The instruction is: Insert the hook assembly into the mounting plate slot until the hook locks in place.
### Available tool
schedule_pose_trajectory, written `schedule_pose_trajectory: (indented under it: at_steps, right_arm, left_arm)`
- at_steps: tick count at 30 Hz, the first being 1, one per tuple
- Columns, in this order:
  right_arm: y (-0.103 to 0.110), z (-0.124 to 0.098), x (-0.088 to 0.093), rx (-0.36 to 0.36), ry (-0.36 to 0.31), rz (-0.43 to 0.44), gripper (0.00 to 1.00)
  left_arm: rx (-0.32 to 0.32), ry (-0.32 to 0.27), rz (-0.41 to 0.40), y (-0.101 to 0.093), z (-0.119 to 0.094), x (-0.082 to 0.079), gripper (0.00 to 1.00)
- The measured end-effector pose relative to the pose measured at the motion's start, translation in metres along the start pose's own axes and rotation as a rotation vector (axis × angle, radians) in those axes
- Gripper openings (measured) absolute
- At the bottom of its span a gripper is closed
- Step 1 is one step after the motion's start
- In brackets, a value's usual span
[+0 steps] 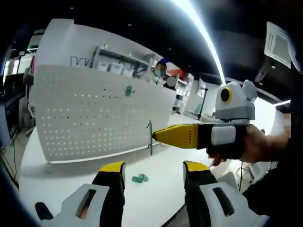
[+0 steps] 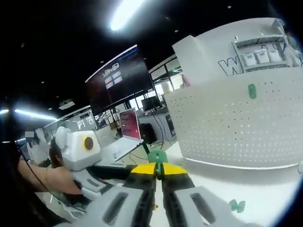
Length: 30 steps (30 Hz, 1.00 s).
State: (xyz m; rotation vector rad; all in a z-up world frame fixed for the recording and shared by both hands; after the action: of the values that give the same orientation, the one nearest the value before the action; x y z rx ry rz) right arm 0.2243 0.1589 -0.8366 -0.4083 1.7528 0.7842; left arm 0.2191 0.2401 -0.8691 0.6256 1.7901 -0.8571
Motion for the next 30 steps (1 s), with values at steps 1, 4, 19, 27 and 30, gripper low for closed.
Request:
schedule_pose_trajectory:
  at_steps: [1, 4, 19, 27, 30]
  right_arm:
    - [0.000, 0.001, 0.001, 0.000, 0.003, -0.005, 0.00]
    - [0.001, 0.001, 0.002, -0.001, 0.013, -0.017, 0.00]
    - [-0.003, 0.007, 0.006, 0.023, 0.035, -0.080, 0.00]
    - [-0.006, 0.010, 0.004, 0.043, 0.023, -0.090, 0.00]
    - [-0.008, 0.013, -0.002, 0.057, 0.003, -0.113, 0.00]
  left_arm:
    - [-0.001, -0.006, -0.004, 0.000, -0.002, -0.001, 0.58]
    - [0.004, -0.010, -0.001, -0.001, -0.006, -0.002, 0.66]
    - [0.014, -0.013, -0.070, 0.001, -0.013, 0.003, 0.91]
    - [0.012, -0.037, -0.078, 0.005, -0.015, -0.005, 0.97]
    - [0.002, -0.048, -0.077, 0.007, -0.014, -0.009, 0.98]
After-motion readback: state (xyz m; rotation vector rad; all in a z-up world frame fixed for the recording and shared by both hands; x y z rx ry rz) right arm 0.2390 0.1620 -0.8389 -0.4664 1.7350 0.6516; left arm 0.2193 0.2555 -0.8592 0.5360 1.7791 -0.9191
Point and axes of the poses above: the point that each gripper's makers call its tool centre point, and the gripper's own axes: z roughly forward along the fingers, y roughly to its left, x roughly out of its underside, the point moved 5 cm from there along -z, roughly backward along the fingers, and after that the axes turned 2 degrees about -x, right-handed, at the moved point
